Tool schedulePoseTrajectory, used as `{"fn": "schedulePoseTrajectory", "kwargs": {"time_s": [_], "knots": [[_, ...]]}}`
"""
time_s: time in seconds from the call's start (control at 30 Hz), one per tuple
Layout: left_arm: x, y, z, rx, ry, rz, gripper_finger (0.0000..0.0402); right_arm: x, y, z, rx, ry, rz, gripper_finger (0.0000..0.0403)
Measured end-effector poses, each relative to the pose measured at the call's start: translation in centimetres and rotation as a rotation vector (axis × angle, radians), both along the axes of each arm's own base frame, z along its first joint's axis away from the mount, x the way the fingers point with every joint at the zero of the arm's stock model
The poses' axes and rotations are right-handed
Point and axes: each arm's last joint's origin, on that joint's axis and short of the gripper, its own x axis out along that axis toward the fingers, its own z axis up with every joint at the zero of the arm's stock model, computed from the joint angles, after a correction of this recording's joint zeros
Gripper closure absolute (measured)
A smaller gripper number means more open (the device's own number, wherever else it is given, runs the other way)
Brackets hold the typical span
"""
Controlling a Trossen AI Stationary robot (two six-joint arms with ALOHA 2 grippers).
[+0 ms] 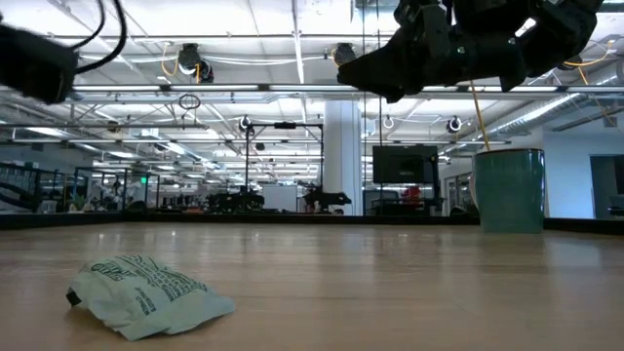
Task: Pick and place Stevia / Truvia into bins
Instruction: Put the stevia packet into the transparent container
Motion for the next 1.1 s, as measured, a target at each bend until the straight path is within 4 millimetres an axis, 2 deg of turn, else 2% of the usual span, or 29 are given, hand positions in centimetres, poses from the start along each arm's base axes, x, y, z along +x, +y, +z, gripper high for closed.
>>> {"fn": "schedulePoseTrajectory", "kwargs": {"time_s": [0.13,0.27,0.37,0.57,0.7,0.9,1.1], "knots": [[1.5,-0.2,1.3,-0.029,-0.227,-0.07,0.036,0.0,0.0,0.0,-0.015,-0.001,0.004,0.0284],[2.7,0.2,2.3,0.076,-0.462,-0.123,0.036,0.0,-0.1,0.1,-0.032,-0.015,0.001,0.0285],[3.5,1.0,2.6,0.202,-0.572,-0.129,0.036,0.0,-0.4,0.1,-0.032,-0.015,-0.009,0.0286],[5.3,1.9,1.1,0.312,-0.571,-0.251,0.036,0.0,-0.8,0.2,-0.031,-0.015,-0.021,0.0286],[8.0,1.6,0.4,0.343,-0.569,-0.372,0.036,0.0,-0.8,0.3,-0.031,-0.026,-0.022,0.0287],[12.9,0.2,1.0,0.479,-0.685,-0.615,0.036,0.0,-0.8,0.2,-0.008,-0.026,-0.023,0.0286],[16.3,-1.1,-0.2,0.511,-0.648,-0.681,0.0359,0.0,-0.8,0.1,0.022,-0.015,-0.026,0.0287]]}}
